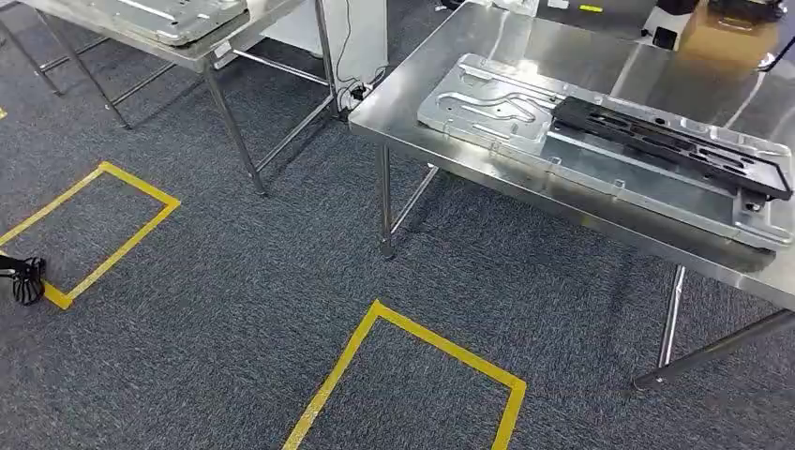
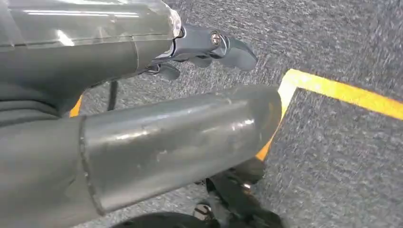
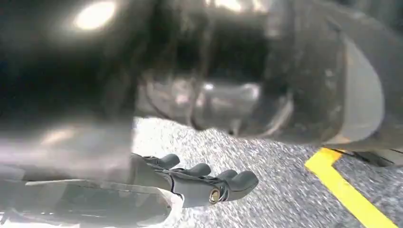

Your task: Take the parts from the cabinet and place them on the table.

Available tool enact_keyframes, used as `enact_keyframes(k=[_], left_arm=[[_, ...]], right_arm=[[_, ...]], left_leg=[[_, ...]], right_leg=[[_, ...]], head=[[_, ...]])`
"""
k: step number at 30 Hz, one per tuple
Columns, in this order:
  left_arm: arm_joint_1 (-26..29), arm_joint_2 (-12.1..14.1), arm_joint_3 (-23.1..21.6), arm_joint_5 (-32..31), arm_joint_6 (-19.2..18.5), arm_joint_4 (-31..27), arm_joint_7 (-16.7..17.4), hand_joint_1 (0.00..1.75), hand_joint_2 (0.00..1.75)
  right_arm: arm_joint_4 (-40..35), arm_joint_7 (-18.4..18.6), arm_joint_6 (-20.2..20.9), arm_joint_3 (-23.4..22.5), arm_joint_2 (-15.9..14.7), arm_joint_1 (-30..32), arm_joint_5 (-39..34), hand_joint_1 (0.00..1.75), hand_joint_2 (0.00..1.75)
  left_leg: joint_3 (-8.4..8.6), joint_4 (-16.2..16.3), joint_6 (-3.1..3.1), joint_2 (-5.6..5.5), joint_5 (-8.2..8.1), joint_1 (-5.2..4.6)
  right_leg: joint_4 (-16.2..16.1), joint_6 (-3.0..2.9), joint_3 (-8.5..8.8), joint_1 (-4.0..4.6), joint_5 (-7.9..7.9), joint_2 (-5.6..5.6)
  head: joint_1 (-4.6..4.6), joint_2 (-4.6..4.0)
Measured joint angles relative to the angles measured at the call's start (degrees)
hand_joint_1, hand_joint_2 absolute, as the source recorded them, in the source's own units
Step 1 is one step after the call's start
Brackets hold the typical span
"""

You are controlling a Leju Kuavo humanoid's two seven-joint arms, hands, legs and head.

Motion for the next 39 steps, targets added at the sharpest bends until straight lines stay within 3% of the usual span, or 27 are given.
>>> enact_keyframes(k=[3,4,5,6,8,9,10,11,13,14,15,18,19,20,21,23,24,25,26,28,29,30,34,35,36,37,39], left_arm=[[0.4,0.0,0.0,0.2,-0.3,-0.3,-0.1,0.00,0.00],[0.5,0.0,0.0,0.2,-0.3,-0.4,-0.1,0.00,0.00],[0.5,-0.3,0.0,0.2,-0.4,-0.4,-0.1,0.00,0.00],[0.4,-0.3,0.0,0.2,-0.5,-0.5,-0.1,0.00,0.00],[0.1,-0.3,0.0,0.2,-0.6,-0.7,-0.1,0.00,0.00],[0.1,-0.3,0.0,0.2,-0.6,-0.8,-0.1,0.00,0.00],[0.2,-0.3,0.0,0.2,-0.6,-0.8,-0.1,0.00,0.00],[0.2,-0.3,0.0,0.2,-0.6,-0.8,-0.1,0.00,0.00],[0.2,-0.3,0.0,0.2,-0.6,-0.8,-0.1,0.00,0.00],[0.2,-0.4,0.0,0.2,-0.6,-0.8,-0.1,0.00,0.00],[0.0,-0.5,0.0,0.2,-0.6,-0.8,-0.1,0.00,0.00],[0.3,-0.5,0.0,0.2,-0.6,-0.9,-0.1,0.00,0.00],[0.4,-0.5,0.0,0.2,-0.6,-0.9,-0.1,0.00,0.00],[0.4,-0.4,0.0,0.2,-0.6,-1.0,-0.1,0.00,0.00],[0.3,-0.4,0.0,0.2,-0.6,-1.0,-0.1,0.00,0.00],[0.1,-0.5,0.0,0.2,-0.6,-1.0,-0.1,0.00,0.00],[0.1,-0.5,0.0,0.2,-0.6,-1.0,-0.1,0.00,0.00],[0.1,-0.5,0.0,0.2,-0.6,-1.0,-0.1,0.00,0.00],[0.3,-0.5,0.0,0.2,-0.6,-1.0,0.0,0.00,0.00],[0.4,-0.4,0.0,0.2,-0.6,-1.0,0.0,0.00,0.00],[0.3,-0.4,0.0,0.2,-0.6,-1.1,0.0,0.00,0.00],[0.1,-0.4,0.0,0.2,-0.6,-1.1,0.0,0.00,0.00],[0.5,-0.4,0.0,0.4,-0.7,-1.5,-0.1,0.00,0.00],[0.6,-0.4,0.0,0.5,-0.8,-1.7,-0.1,0.00,0.00],[0.6,-0.6,0.0,0.7,-0.8,-1.8,-0.1,0.00,0.00],[0.5,-0.6,0.1,0.8,-0.9,-2.0,-0.2,0.00,0.00],[0.5,-0.7,0.3,1.0,-1.1,-2.8,-0.3,0.00,0.00]], right_arm=[[0.0,0.0,0.1,-0.3,-0.1,-0.4,0.2,0.00,0.00],[0.0,0.0,0.1,-0.4,-0.1,-0.5,0.4,0.00,0.00],[0.0,0.0,0.1,-0.5,-0.2,-0.5,0.6,0.00,0.00],[0.0,0.0,0.1,-0.6,-0.2,-0.4,0.7,0.00,0.00],[0.0,0.0,0.1,-0.9,-0.3,-0.4,0.9,0.00,0.00],[0.0,0.0,0.1,-1.0,-0.4,-0.3,0.9,0.00,0.00],[0.0,0.1,0.1,-1.0,-0.4,-0.3,0.9,0.00,0.00],[0.0,0.1,0.1,-1.0,-0.5,-0.3,0.9,0.00,0.00],[0.0,0.1,0.1,-1.1,-0.5,-0.3,0.9,0.00,0.00],[0.0,0.1,0.1,-1.1,-0.6,-0.2,0.9,0.00,0.00],[0.0,0.1,0.1,-1.3,-0.7,-0.2,0.9,0.00,0.00],[0.0,0.1,0.1,-1.4,-0.7,-0.5,0.9,0.00,0.00],[0.0,0.1,0.1,-1.4,-0.6,-0.5,0.9,0.00,0.00],[0.0,0.1,0.1,-1.4,-0.6,-0.5,0.9,0.00,0.00],[0.0,0.1,0.1,-1.4,-0.6,-0.4,0.9,0.00,0.00],[0.0,0.1,0.1,-1.4,-0.6,-0.2,0.9,0.00,0.00],[0.0,0.1,0.1,-1.5,-0.6,-0.2,0.9,0.00,0.00],[0.0,0.1,0.1,-1.5,-0.6,-0.2,0.9,0.00,0.00],[0.0,0.1,0.1,-1.5,-0.6,-0.2,0.9,0.00,0.00],[0.0,0.1,0.1,-1.5,-0.6,-0.3,0.9,0.00,0.00],[0.0,0.0,0.1,-1.5,-0.6,-0.3,0.9,0.00,0.00],[0.0,-0.4,0.1,-1.5,-0.6,-0.3,0.9,0.00,0.00],[-0.2,-5.6,-0.8,-2.3,-0.8,-0.6,-0.4,0.00,0.00],[-0.4,-7.0,-1.5,-2.8,-1.0,-0.5,-0.6,0.00,0.00],[-0.5,-8.0,-2.0,-3.2,-1.4,-0.4,-0.8,0.00,0.00],[-0.6,-9.3,-2.8,-3.7,-1.7,-0.3,-0.9,0.00,0.00],[-0.9,-11.6,-4.4,-4.8,-2.5,0.1,-0.9,0.00,0.00]], left_leg=[[-0.68,0.1,0.83,-1.58,0.17,-0.22],[-0.13,-0.5,1.47,-2.09,0.70,0.38],[-0.26,-0.6,1.77,-2.45,0.89,0.34],[-0.46,-0.6,2.17,-2.84,1.09,0.35],[-0.84,-0.5,2.43,-4.03,1.27,0.20],[-0.96,-0.4,2.48,-4.67,1.30,0.13],[-0.97,-0.3,2.47,-5.39,1.30,0.12],[-0.91,-0.3,2.47,-6.08,1.30,0.12],[-0.83,0.1,2.34,-7.78,1.22,0.14],[-1.08,0.3,2.19,-8.39,1.16,0.25],[-1.51,0.8,1.76,-8.89,1.05,-0.10],[-2.02,0.4,0.51,-10.59,1.65,0.34],[-2.33,0.4,0.08,-10.98,1.61,0.21],[-2.55,1.5,-0.01,-7.96,0.82,0.15],[-3.73,4.0,-0.22,-5.79,-1.02,0.07],[-7.93,12.8,-0.71,-4.57,-5.51,0.35],[-9.71,16.7,-0.86,-4.37,-6.87,0.42],[-10.33,18.2,-1.02,-4.24,-6.77,0.45],[-9.42,16.7,-1.02,-4.19,-5.40,0.46],[-4.05,7.0,-0.66,-3.32,-0.68,0.43],[-1.17,2.0,-0.33,-1.60,0.93,0.31],[-0.41,0.1,-0.03,0.18,0.02,-0.35],[-0.87,-0.2,1.07,-2.09,0.55,-0.35],[-0.28,-0.8,1.54,-2.64,1.12,0.21],[-0.29,-0.9,1.74,-3.02,1.24,0.15],[-0.46,-0.9,1.99,-3.47,1.39,0.11],[-0.74,-0.8,2.19,-4.67,1.50,-0.03]], right_leg=[[-0.2,0.88,0.38,0.04,0.17,-1.32],[0.1,1.38,0.30,-0.23,-0.25,-0.64],[1.2,1.69,-0.10,-0.44,-1.39,2.29],[4.5,1.76,-1.55,-0.53,-3.80,4.33],[14.3,1.93,-6.21,-0.51,-8.53,5.32],[17.5,1.94,-7.81,-0.51,-9.18,5.38],[18.0,1.90,-8.19,-0.51,-8.41,5.38],[16.0,1.80,-7.37,-0.51,-6.45,5.43],[5.9,1.36,-2.87,-0.56,-0.44,6.56],[1.9,1.00,-1.37,-0.58,0.69,8.98],[0.9,0.80,-1.07,-0.69,0.14,10.77],[1.1,0.28,-1.25,-0.20,0.30,9.15],[0.3,-0.28,-1.02,-0.90,0.67,8.34],[0.0,-0.63,-0.75,-0.90,0.89,7.42],[0.0,-1.08,-0.80,-0.88,0.88,6.81],[0.0,-1.18,-0.95,-0.61,0.82,5.11],[0.0,-1.20,-1.03,-0.54,0.80,4.27],[0.1,-1.19,-1.09,-0.49,0.79,3.44],[0.1,-1.20,-1.06,-0.48,0.74,2.77],[0.1,-0.98,-0.87,-0.48,0.58,1.47],[0.2,-0.77,-0.66,-0.42,0.45,0.95],[0.3,-0.41,-0.66,0.01,0.22,0.41],[0.0,0.76,-0.04,0.04,0.22,-1.14],[0.4,1.28,-0.01,-0.28,-0.36,-0.06],[2.2,1.52,-0.66,-0.37,-1.92,2.67],[5.7,1.59,-2.33,-0.41,-4.26,4.11],[14.8,1.68,-6.65,-0.47,-8.31,5.13]], head=[[0.00,0.00],[0.00,0.00],[0.04,0.00],[0.02,0.00],[0.02,0.00],[0.02,0.00],[0.02,0.00],[0.02,0.00],[0.02,0.00],[0.02,0.00],[0.00,0.00],[0.00,0.00],[0.02,0.00],[0.00,0.00],[-0.04,0.00],[-0.04,0.00],[-0.04,0.00],[-0.04,0.00],[-0.04,0.00],[-0.04,0.00],[-0.04,0.00],[-0.04,0.00],[-0.02,0.00],[-0.04,0.00],[0.02,0.00],[0.02,0.00],[0.00,0.00]])
